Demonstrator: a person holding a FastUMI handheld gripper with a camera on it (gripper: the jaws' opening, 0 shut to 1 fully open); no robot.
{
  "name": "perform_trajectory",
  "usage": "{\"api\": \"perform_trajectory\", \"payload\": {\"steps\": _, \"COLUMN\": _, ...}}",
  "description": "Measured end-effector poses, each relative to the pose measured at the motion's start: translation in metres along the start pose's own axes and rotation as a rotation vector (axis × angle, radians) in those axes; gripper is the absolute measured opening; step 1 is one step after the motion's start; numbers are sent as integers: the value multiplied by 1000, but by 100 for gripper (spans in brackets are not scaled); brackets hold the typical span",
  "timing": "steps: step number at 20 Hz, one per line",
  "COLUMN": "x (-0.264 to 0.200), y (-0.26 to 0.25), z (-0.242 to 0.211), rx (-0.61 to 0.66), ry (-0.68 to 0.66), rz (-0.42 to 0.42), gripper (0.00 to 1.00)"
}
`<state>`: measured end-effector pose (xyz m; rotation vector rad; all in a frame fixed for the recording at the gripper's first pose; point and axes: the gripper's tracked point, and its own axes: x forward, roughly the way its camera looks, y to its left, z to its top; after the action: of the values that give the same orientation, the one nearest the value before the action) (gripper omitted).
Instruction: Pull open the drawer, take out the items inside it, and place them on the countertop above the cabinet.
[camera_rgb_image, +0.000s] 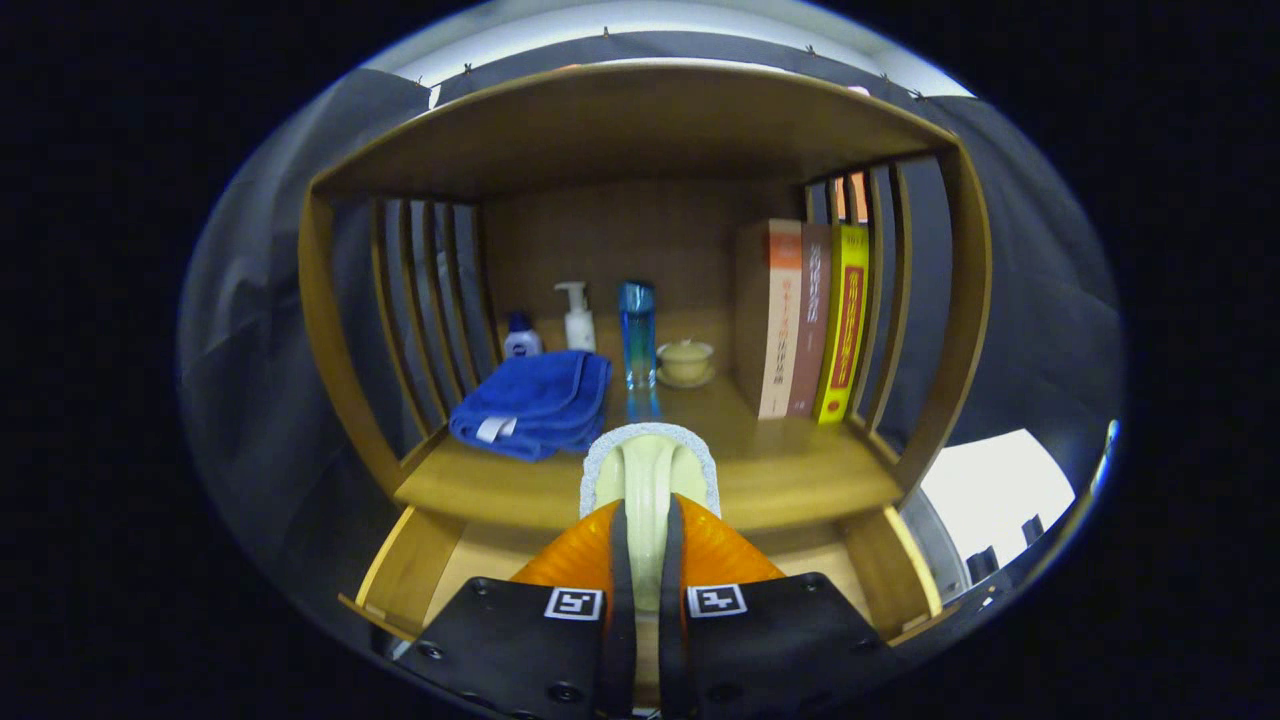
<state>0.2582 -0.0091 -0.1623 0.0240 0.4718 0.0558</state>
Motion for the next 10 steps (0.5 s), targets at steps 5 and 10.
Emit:
{"api": "perform_trajectory", "payload": {"steps": 5, "x": 56, "y": -11, "z": 16, "rx": -39, "ry": -16, "rz": -37, "gripper": 18}}
{"api": "perform_trajectory", "payload": {"steps": 10, "x": 103, "y": -15, "z": 2, "rx": 10, "ry": 58, "rz": -54, "gripper": 17}}
